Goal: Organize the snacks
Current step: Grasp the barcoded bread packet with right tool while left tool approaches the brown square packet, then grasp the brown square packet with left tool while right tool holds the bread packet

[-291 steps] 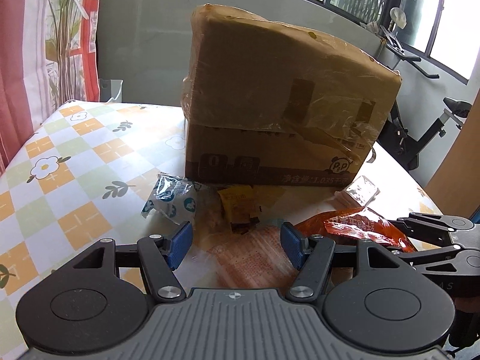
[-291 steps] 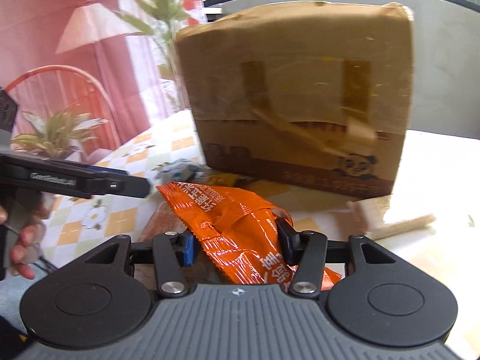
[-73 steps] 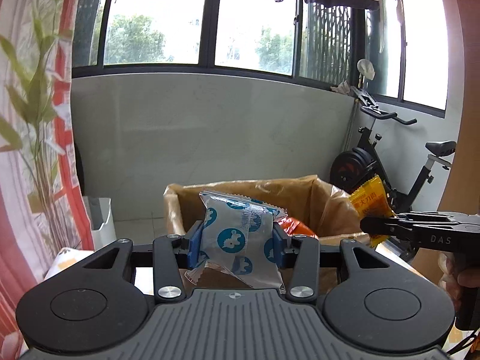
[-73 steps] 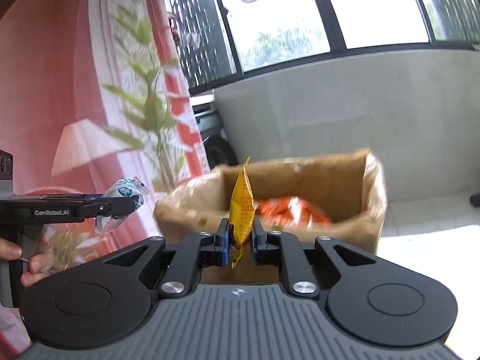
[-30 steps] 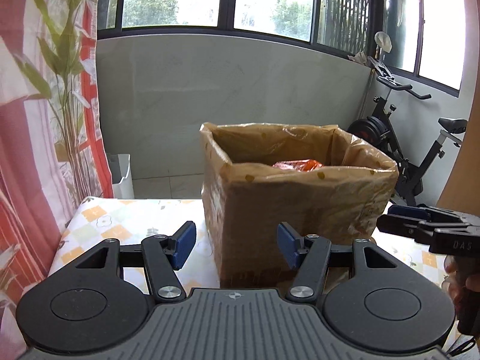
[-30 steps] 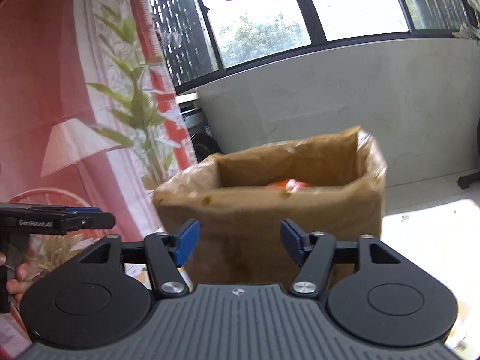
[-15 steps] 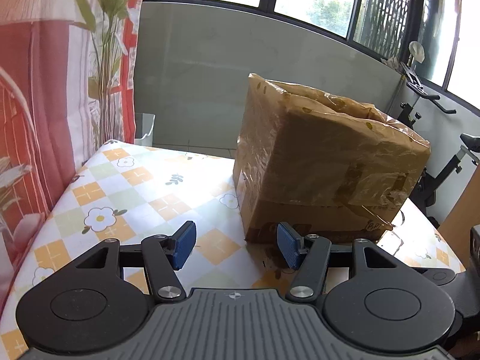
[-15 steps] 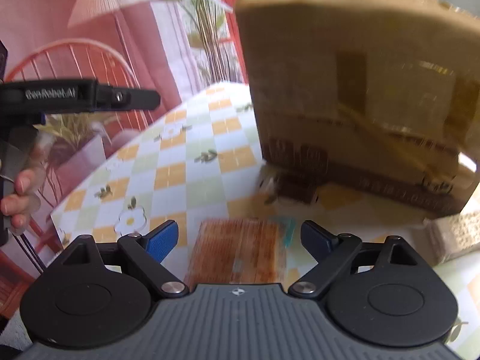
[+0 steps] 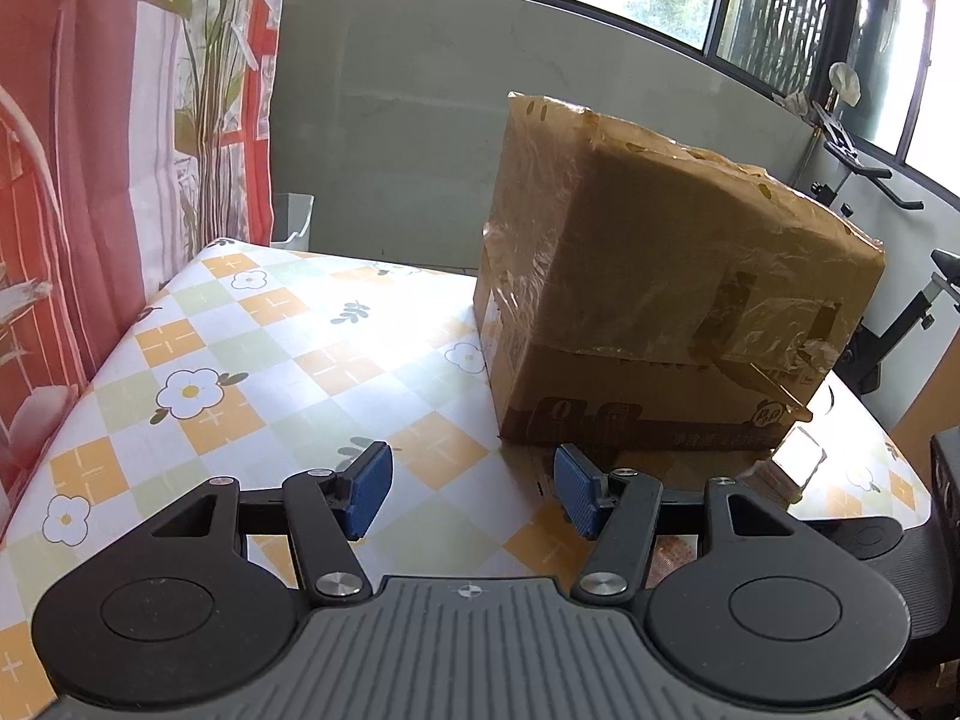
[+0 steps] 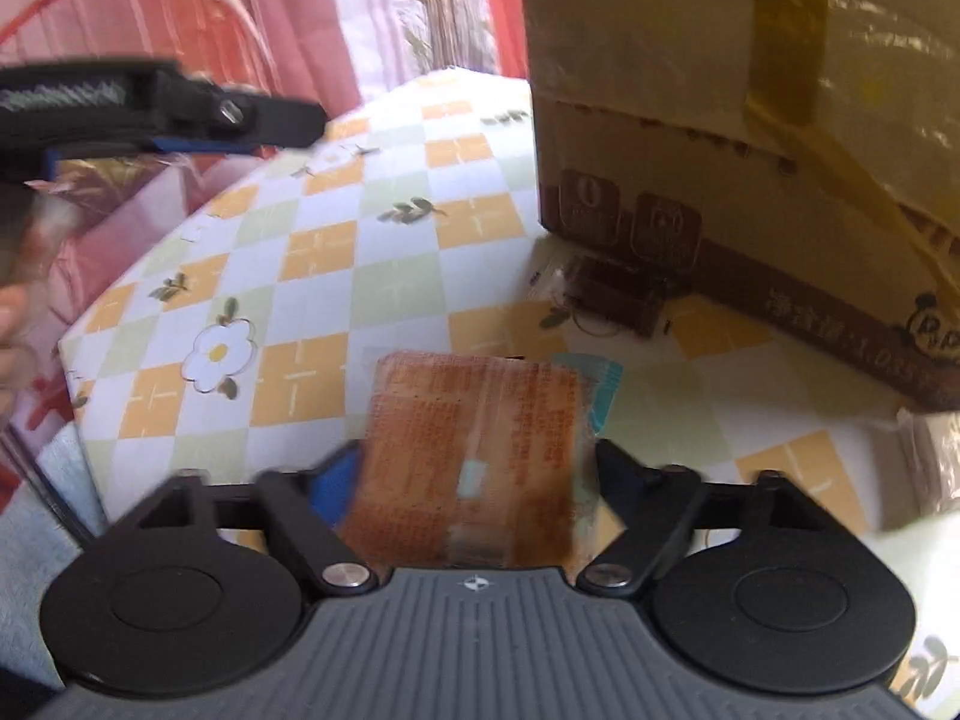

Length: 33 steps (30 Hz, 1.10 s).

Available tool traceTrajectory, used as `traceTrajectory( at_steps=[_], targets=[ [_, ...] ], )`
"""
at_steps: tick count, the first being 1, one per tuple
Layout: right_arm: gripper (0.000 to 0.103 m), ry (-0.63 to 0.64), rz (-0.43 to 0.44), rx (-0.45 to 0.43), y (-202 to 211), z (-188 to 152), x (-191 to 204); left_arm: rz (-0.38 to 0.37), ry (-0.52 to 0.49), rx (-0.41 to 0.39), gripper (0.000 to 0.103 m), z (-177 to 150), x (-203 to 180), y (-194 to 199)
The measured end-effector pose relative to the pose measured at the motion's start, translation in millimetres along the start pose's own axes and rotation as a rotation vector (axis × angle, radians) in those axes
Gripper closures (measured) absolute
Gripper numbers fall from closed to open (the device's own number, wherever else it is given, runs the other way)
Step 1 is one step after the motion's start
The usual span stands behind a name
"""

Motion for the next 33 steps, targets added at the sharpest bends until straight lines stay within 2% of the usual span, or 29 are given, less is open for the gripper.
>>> traceTrajectory(
  at_steps=[3,16,21,23,25,29,33],
  targets=[
    [0.031,0.027,-0.041,-0.029,9,-7,-11,-0.009,-0.003,0.017,0.041,-2,-6,-10],
    [0.031,-0.039,-0.178,-0.196,33,-41,-79,-0.086,0.011,0.118,0.041,-15,-54,-98],
    [0.031,-0.101,-0.188,-0.245,36,-52,-94,-0.027,-0.021,0.165,0.04,-18,-67,-127],
    [0.031,-0.115,-0.178,-0.27,37,-56,-97,-0.004,-0.033,0.182,0.038,-19,-69,-137],
    [0.03,-0.109,-0.178,-0.287,37,-58,-96,0.03,-0.062,0.205,0.031,-20,-71,-149],
    [0.03,-0.109,-0.165,-0.292,39,-59,-98,0.056,-0.078,0.196,0.024,-19,-76,-160],
    [0.03,-0.111,-0.156,-0.296,39,-61,-99,0.085,-0.109,0.213,0.012,-21,-87,-170]
  ],
)
Point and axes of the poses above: each gripper's, at about its wrist camera, not at the fingertips, and y roughly against the way its jaws point, x to its left, z to its top, the point moved 3 cm from there along -y, roughly the way its jaws point, and after that the axes turned 4 degrees about -z, right-handed, at the moved point
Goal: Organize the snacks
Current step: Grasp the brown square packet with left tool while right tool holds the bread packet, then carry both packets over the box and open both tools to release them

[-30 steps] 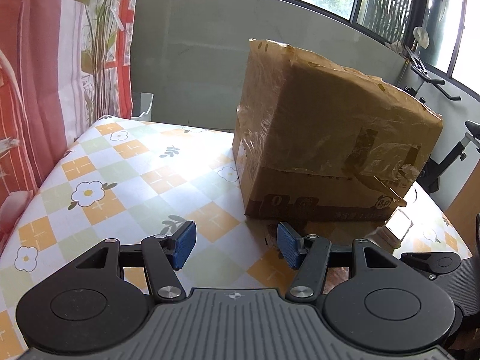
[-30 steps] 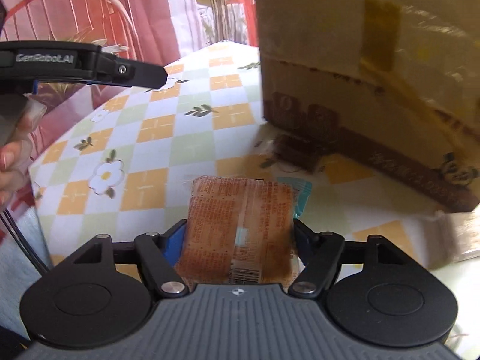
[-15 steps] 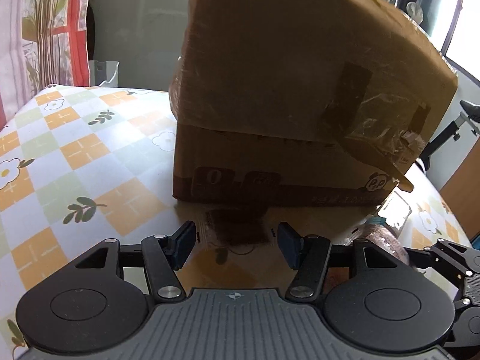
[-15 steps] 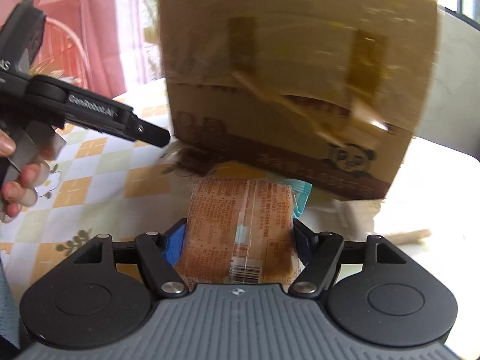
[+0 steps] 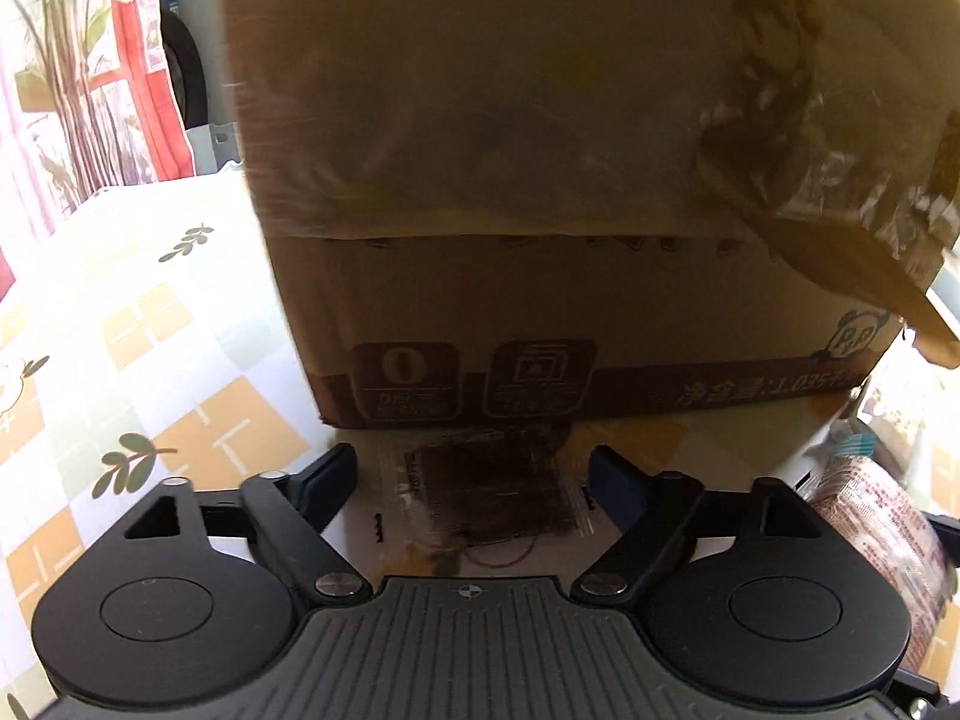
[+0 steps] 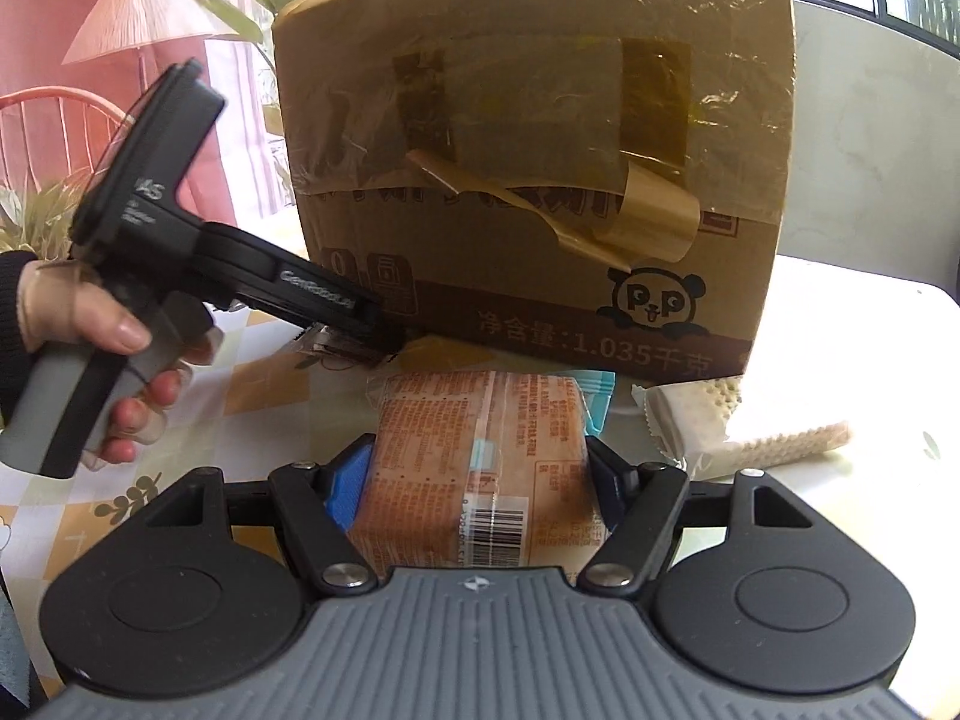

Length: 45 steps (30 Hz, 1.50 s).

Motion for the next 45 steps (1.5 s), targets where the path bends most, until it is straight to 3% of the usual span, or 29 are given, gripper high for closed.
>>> traceTrajectory(
  at_steps=[2,5,7,8,10,30,45],
  targets=[
    [0.03,-0.003,0.005,0.0,-1,0,0,0.024,-0.039,-0.006,0.008,-2,-8,-3],
    [0.03,-0.006,0.012,0.0,-1,0,-1,0.036,-0.016,-0.009,0.009,-2,-8,-5],
    [0.03,-0.009,0.016,0.001,-1,0,-2,0.059,0.013,-0.025,0.027,-1,-11,-2],
    [0.03,-0.009,0.017,0.001,-1,0,-2,0.066,0.006,-0.02,0.028,-1,-11,0],
    [0.03,-0.01,0.019,0.001,-2,0,-2,0.062,-0.02,-0.028,0.042,-4,-14,5],
    [0.03,-0.01,0.023,0.002,-2,0,-2,-0.018,0.021,-0.055,0.043,-81,-8,59],
    [0.03,-0.01,0.023,0.003,-2,0,-2,-0.062,0.054,-0.086,0.043,-84,-14,71]
  ],
)
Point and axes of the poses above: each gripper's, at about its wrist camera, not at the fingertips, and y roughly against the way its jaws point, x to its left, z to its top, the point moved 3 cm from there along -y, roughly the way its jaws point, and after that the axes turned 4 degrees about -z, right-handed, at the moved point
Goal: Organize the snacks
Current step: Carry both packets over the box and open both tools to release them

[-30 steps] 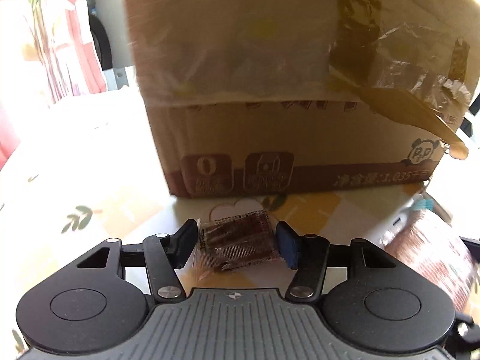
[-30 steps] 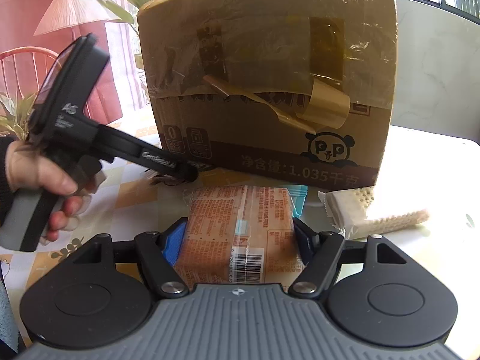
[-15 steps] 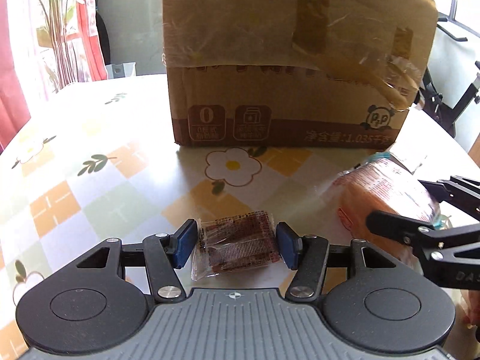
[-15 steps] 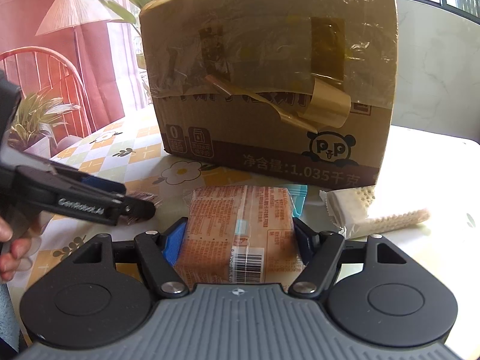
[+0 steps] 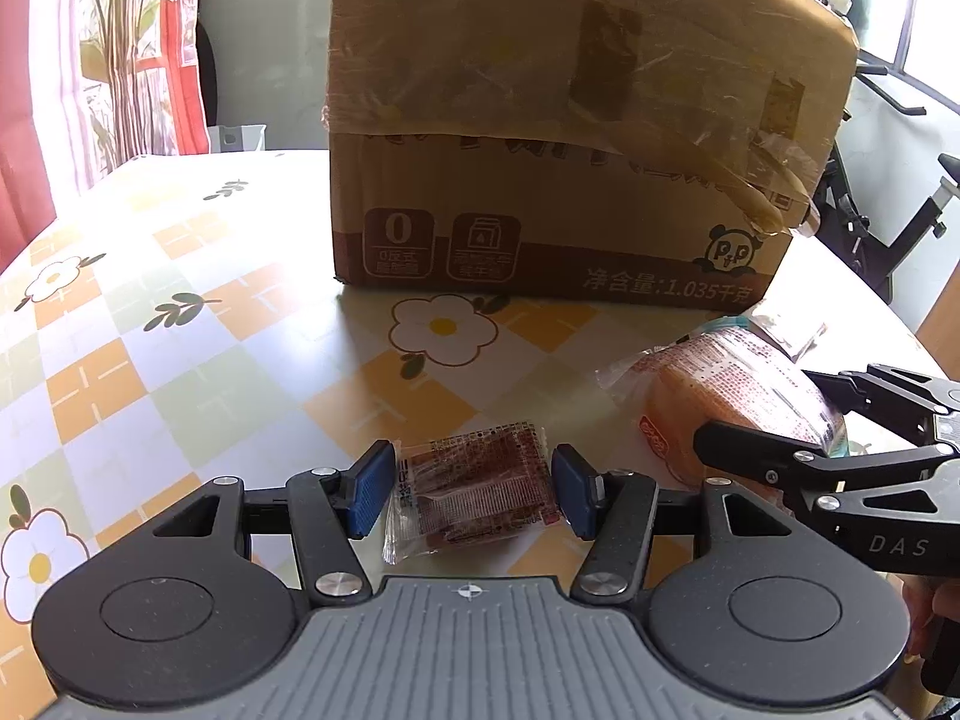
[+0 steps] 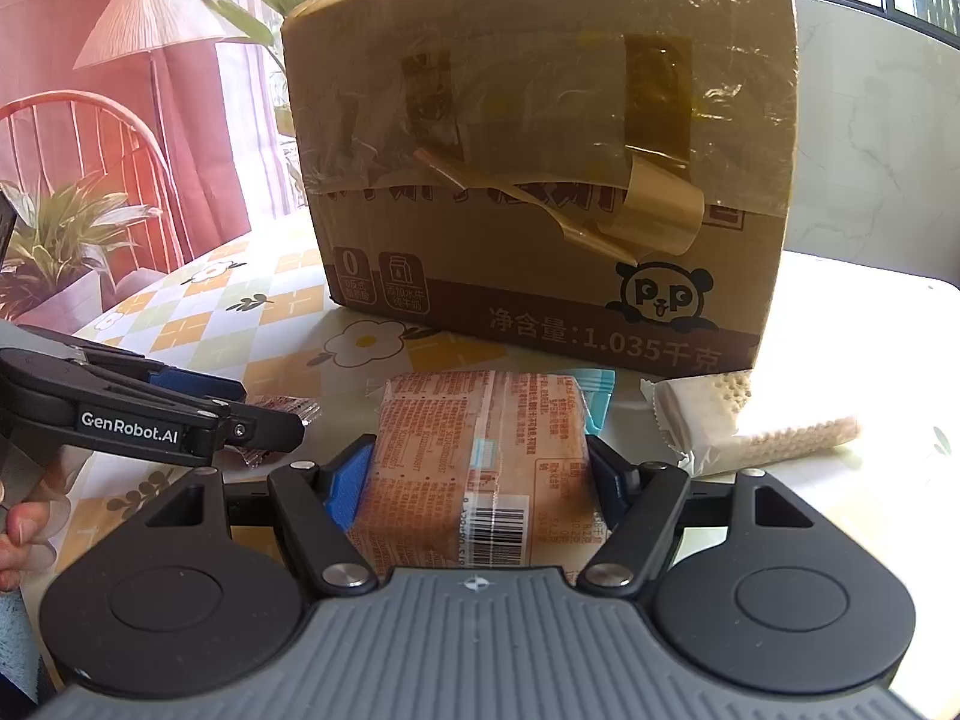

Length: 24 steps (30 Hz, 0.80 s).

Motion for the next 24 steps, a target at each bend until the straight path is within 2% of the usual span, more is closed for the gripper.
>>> traceTrajectory(
  at_steps=[8,13,18,24],
  targets=[
    [0.03,-0.004,0.01,0.002,0,0,-1,-0.016,-0.028,-0.004,0.043,0,-2,5],
    [0.03,0.008,0.027,0.015,2,-1,4,-0.015,-0.033,-0.037,0.043,3,-2,16],
    [0.031,0.034,0.05,0.053,9,2,10,-0.023,-0.092,-0.084,0.043,19,-5,35],
    [0.031,0.013,0.081,-0.057,41,29,11,-0.04,-0.177,-0.197,0.043,62,-2,73]
  ],
)
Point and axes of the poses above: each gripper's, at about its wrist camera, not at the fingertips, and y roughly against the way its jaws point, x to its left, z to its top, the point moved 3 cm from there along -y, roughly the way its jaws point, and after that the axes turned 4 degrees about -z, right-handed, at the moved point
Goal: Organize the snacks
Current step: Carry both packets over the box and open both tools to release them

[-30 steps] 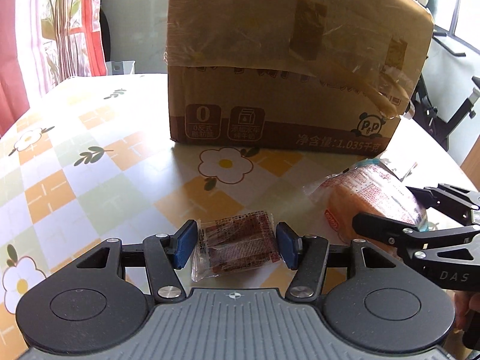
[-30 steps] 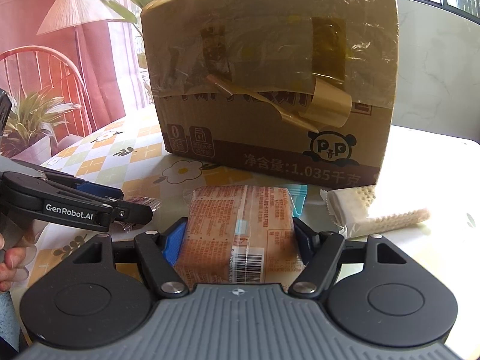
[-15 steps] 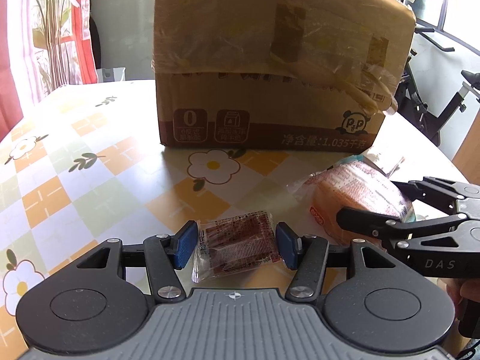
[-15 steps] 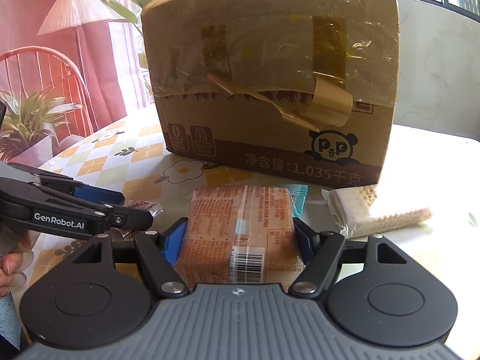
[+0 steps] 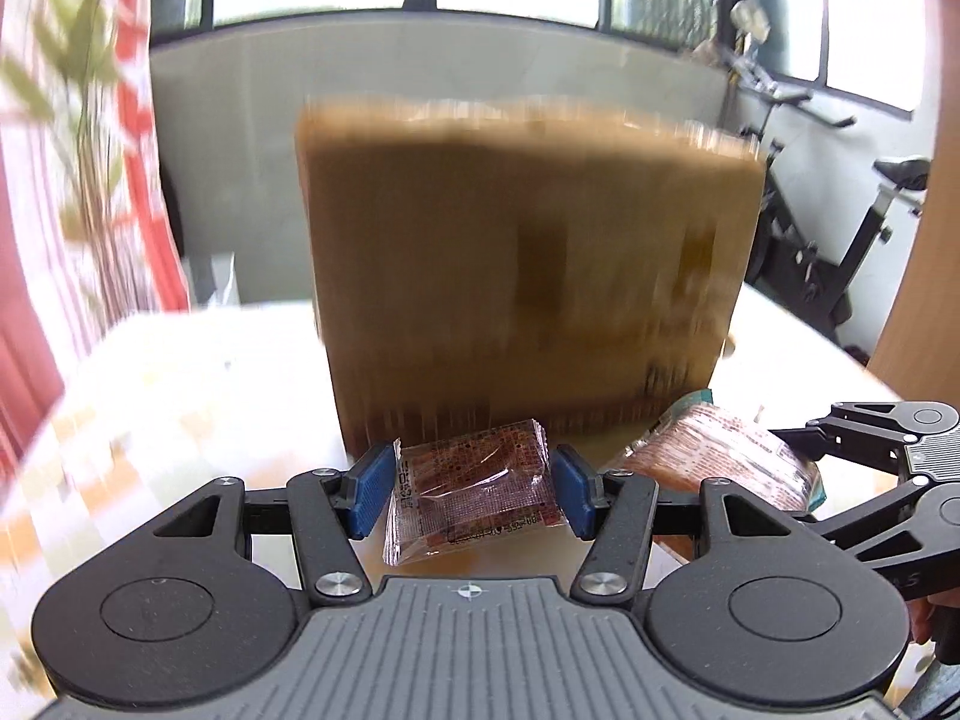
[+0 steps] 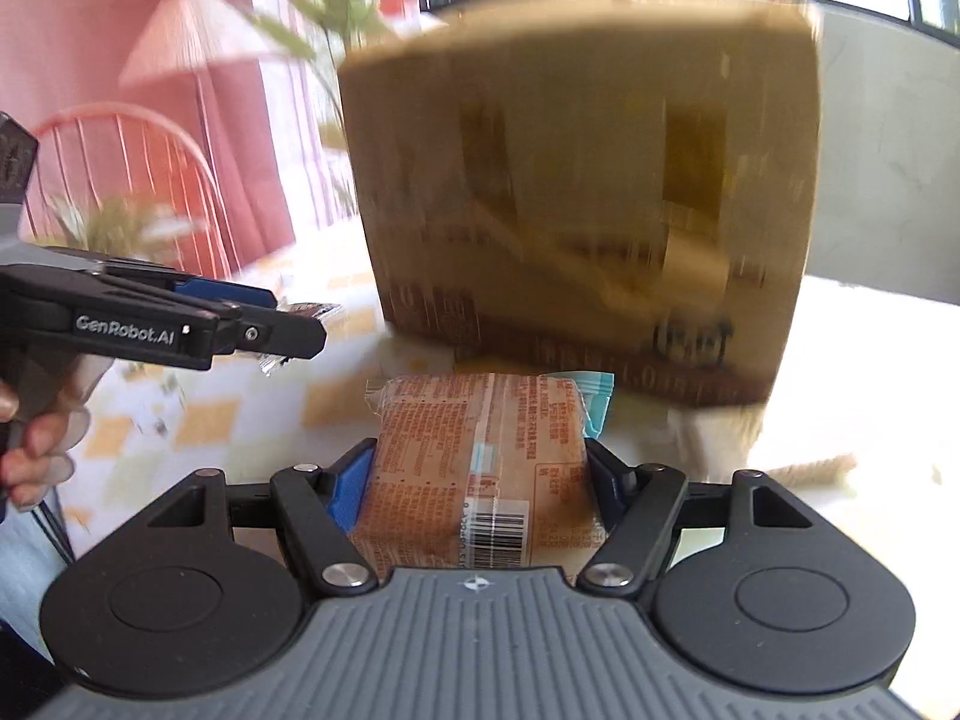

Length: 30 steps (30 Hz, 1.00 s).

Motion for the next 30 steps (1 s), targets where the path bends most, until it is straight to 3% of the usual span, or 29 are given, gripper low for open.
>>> traceTrajectory(
  at_steps=[9,13,17,23,27,29,30],
  targets=[
    [0.031,0.048,0.059,-0.222,34,88,4,0.0,-0.048,-0.202,0.043,88,10,33],
    [0.031,0.025,0.018,-0.288,36,132,-10,0.008,-0.05,-0.247,0.043,119,13,24],
    [0.031,0.02,-0.069,-0.305,21,167,-32,0.004,-0.046,-0.25,0.042,146,11,-9],
    [0.031,-0.004,-0.152,-0.224,-28,191,-70,0.038,-0.008,-0.215,0.042,173,17,-62],
    [0.03,-0.019,-0.201,-0.19,-50,193,-83,0.048,0.003,-0.16,0.029,184,19,-91],
    [0.018,-0.039,-0.209,-0.204,-51,193,-86,0.057,0.005,-0.141,0.026,183,21,-97],
    [0.017,-0.044,-0.208,-0.207,-50,193,-87,0.054,0.01,-0.137,0.026,181,24,-95]
  ],
)
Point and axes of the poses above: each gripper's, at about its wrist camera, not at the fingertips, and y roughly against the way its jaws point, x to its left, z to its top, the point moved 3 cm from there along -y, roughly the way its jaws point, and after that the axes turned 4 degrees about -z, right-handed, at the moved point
